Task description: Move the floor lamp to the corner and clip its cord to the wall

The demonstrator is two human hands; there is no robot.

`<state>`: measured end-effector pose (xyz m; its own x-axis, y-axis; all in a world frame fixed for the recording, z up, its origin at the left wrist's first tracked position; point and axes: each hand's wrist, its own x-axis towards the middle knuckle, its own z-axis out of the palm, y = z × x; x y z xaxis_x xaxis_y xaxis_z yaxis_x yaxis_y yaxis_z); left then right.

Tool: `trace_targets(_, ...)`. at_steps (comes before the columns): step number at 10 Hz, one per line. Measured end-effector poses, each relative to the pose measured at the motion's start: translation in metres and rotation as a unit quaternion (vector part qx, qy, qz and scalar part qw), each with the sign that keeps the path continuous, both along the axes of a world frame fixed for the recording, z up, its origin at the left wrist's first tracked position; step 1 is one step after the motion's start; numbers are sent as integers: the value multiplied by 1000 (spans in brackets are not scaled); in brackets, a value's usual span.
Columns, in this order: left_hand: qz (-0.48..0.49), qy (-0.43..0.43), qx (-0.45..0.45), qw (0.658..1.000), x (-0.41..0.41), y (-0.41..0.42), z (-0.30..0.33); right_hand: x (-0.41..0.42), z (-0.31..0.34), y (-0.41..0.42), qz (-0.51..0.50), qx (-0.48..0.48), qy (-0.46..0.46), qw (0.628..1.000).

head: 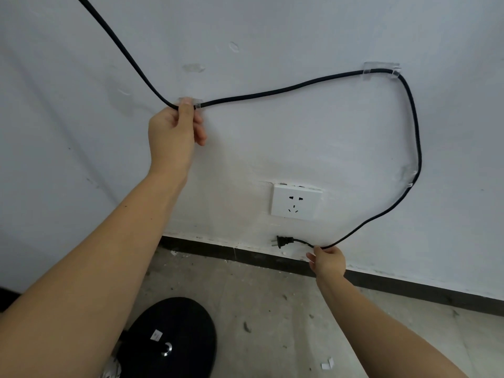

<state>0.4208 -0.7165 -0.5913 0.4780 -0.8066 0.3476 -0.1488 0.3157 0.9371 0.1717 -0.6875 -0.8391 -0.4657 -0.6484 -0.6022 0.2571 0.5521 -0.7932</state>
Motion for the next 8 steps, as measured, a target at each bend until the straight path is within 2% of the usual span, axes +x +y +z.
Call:
trace_targets(2, -10, 52, 38, 998, -4, -1, 3, -10, 12, -1, 27, 17, -129, 991)
trace_targets(4, -11, 81, 122, 989, -2, 1, 19, -11, 24, -3, 54, 24, -168, 984)
trace_targets(5, -13, 68, 153, 986, -3, 4, 25, -11, 33, -1, 70, 26, -169, 983)
trace_targets(6, -30, 24, 160, 986, -1, 16, 21, -13, 52, 9, 95, 51, -170, 980)
trace_targets(7, -58, -38, 143, 987, -9, 40, -17, -28, 67, 23, 149, 67, -157, 974)
trace_targets(8, -118, -147, 197, 962, -31, 75, -60, -48, 90, 40, 199, 52, -94, 974)
